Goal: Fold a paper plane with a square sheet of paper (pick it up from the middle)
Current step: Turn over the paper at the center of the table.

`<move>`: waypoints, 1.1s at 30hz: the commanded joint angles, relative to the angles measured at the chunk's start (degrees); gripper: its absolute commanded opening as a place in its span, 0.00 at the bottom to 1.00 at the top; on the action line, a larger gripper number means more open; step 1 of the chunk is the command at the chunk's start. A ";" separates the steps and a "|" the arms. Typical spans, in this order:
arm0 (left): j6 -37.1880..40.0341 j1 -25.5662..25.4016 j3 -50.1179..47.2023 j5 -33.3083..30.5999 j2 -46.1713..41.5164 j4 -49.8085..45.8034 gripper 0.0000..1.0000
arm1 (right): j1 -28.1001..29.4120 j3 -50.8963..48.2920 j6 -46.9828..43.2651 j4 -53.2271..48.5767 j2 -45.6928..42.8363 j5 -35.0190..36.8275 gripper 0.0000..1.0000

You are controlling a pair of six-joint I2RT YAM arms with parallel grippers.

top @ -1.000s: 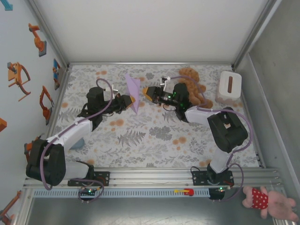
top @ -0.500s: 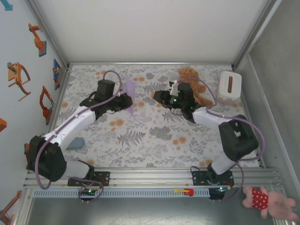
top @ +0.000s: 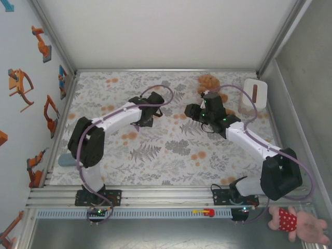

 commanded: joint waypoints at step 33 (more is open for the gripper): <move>-4.89 -6.32 3.82 10.85 8.13 0.44 0.37 | -0.63 -3.94 4.08 -3.04 -2.30 10.99 0.43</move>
